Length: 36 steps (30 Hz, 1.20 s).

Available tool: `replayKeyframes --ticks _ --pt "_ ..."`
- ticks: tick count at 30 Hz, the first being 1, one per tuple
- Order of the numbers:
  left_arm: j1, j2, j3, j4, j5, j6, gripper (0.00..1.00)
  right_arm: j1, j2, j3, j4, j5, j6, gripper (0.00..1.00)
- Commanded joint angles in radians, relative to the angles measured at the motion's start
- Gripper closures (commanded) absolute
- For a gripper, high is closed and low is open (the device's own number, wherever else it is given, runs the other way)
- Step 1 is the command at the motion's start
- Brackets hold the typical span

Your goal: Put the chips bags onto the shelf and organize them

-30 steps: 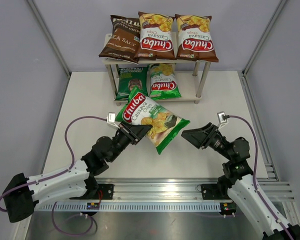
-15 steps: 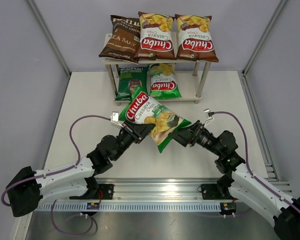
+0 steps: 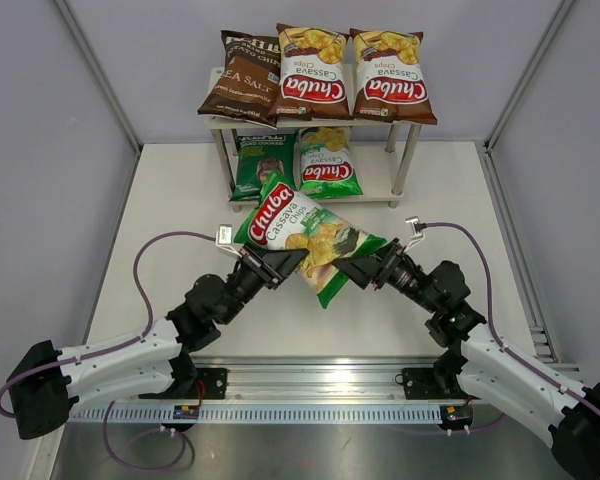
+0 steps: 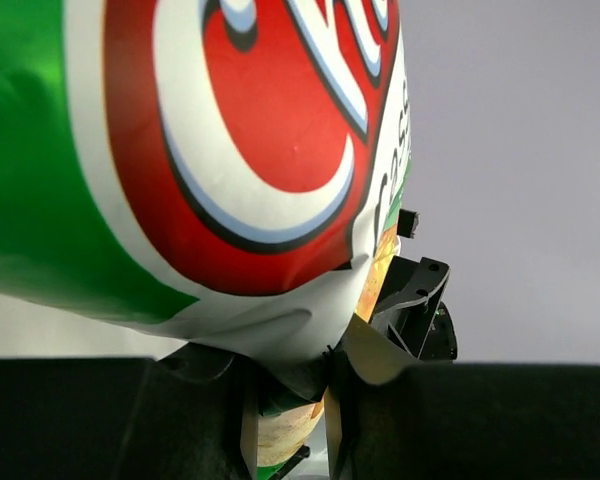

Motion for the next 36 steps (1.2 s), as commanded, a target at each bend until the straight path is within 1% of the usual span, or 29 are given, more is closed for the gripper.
replayKeyframes --ticks 1,4,8,9,10,11,12,13,14,16,17,19,20,21,23,24,25,26,27,28,29,30,31,32,33,34,35,36 --pt "-0.017 -0.015 0.022 0.126 0.099 -0.002 0.91 0.005 0.045 0.012 0.124 -0.053 -0.005 0.01" --pt "-0.019 0.012 0.022 0.163 0.145 -0.017 0.91 0.005 0.083 0.018 0.227 -0.101 0.035 0.00" --pt "-0.022 0.056 0.013 0.207 0.188 -0.033 0.90 0.005 0.108 0.034 0.260 -0.100 0.053 0.02" --pt "-0.022 0.053 0.010 0.209 0.188 -0.033 0.89 0.005 0.108 0.028 0.258 -0.089 0.055 0.04" --pt "-0.022 0.050 0.005 0.204 0.185 -0.028 0.84 0.005 0.106 0.022 0.251 -0.049 0.059 0.11" --pt "-0.020 0.041 0.005 0.192 0.176 -0.022 0.81 0.005 0.100 0.012 0.252 -0.026 0.058 0.15" --pt "-0.020 0.018 0.005 0.156 0.168 -0.001 0.78 0.003 0.089 -0.008 0.254 -0.009 0.061 0.22" --pt "-0.019 0.004 0.008 0.131 0.161 0.012 0.71 0.005 0.083 -0.016 0.244 0.026 0.061 0.38" --pt "-0.019 -0.011 0.016 0.103 0.138 0.036 0.64 0.006 0.077 -0.019 0.237 0.035 0.061 0.44" --pt "-0.019 -0.062 0.027 -0.016 0.103 0.059 0.52 0.005 0.071 -0.021 0.218 0.057 0.059 0.53" --pt "-0.017 -0.079 0.033 -0.057 0.066 0.068 0.41 0.005 0.069 -0.021 0.215 0.068 0.058 0.60" --pt "-0.010 -0.129 0.054 -0.188 0.032 0.098 0.29 0.005 0.069 -0.019 0.201 0.098 0.056 0.61" --pt "-0.007 -0.149 0.068 -0.246 -0.009 0.120 0.16 0.005 0.069 -0.019 0.198 0.112 0.055 0.62" --pt "-0.007 -0.166 0.108 -0.388 -0.040 0.133 0.09 0.003 0.066 -0.018 0.189 0.130 0.056 0.62" --pt "-0.004 -0.221 0.143 -0.522 -0.124 0.177 0.01 0.003 0.065 -0.015 0.162 0.193 0.055 0.62" --pt "-0.004 -0.237 0.166 -0.649 -0.154 0.196 0.01 0.002 0.066 -0.010 0.151 0.215 0.053 0.62" --pt "-0.002 -0.267 0.209 -0.714 -0.181 0.206 0.01 -0.001 0.072 -0.004 0.148 0.236 0.046 0.62" --pt "0.000 -0.277 0.232 -0.766 -0.218 0.251 0.01 -0.006 0.078 0.005 0.143 0.249 0.041 0.62" --pt "0.003 -0.284 0.254 -0.853 -0.229 0.278 0.01 -0.009 0.098 0.019 0.146 0.259 0.044 0.62" --pt "0.007 -0.289 0.304 -0.901 -0.240 0.303 0.01 -0.017 0.114 0.025 0.152 0.273 0.049 0.61" --pt "0.010 -0.284 0.330 -0.946 -0.252 0.359 0.01 -0.043 0.129 0.033 0.160 0.272 0.058 0.61" --pt "0.012 -0.278 0.358 -1.034 -0.258 0.386 0.01 -0.063 0.167 0.047 0.190 0.270 0.087 0.61" --pt "0.015 -0.271 0.422 -1.081 -0.267 0.413 0.01 -0.087 0.190 0.053 0.218 0.234 0.104 0.61" --pt "0.016 -0.245 0.450 -1.125 -0.290 0.467 0.01 -0.147 0.216 0.061 0.252 0.206 0.121 0.61" --pt "0.016 -0.231 0.487 -1.215 -0.301 0.492 0.01 -0.171 0.271 0.077 0.281 0.185 0.165 0.61" --pt "0.019 -0.216 0.516 -1.265 -0.316 0.512 0.01 -0.190 0.299 0.085 0.337 0.160 0.179 0.61" --pt "0.018 -0.205 0.569 -1.306 -0.342 0.548 0.01 -0.207 0.353 0.116 0.365 0.148 0.182 0.61" --pt "0.018 -0.189 0.588 -1.370 -0.344 0.570 0.01 -0.236 0.377 0.137 0.373 0.132 0.191 0.61"
